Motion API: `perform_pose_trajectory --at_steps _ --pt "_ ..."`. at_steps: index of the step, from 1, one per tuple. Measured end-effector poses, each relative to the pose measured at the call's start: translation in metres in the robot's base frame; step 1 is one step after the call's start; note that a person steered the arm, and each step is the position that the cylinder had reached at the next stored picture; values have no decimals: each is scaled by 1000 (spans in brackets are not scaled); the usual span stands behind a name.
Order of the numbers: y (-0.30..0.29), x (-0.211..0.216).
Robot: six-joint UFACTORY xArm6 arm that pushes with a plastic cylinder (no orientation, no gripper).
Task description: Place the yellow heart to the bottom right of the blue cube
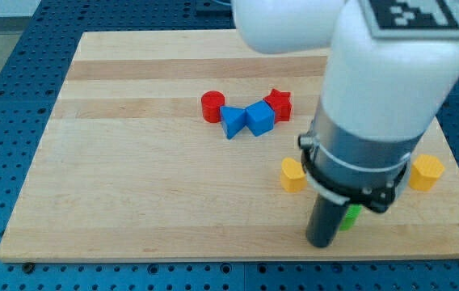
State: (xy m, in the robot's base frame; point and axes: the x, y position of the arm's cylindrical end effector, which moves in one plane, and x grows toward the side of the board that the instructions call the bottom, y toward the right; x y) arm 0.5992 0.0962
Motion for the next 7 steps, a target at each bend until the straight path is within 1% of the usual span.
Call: perform_pose_trajectory --at_steps 1,2,3,4,5,6,7 --pt "0 -10" --pt "13 18" --pt "10 19" --pt "-33 -23" --pt "-53 -40" --pt "-54 -72" --pt "-56 -88"
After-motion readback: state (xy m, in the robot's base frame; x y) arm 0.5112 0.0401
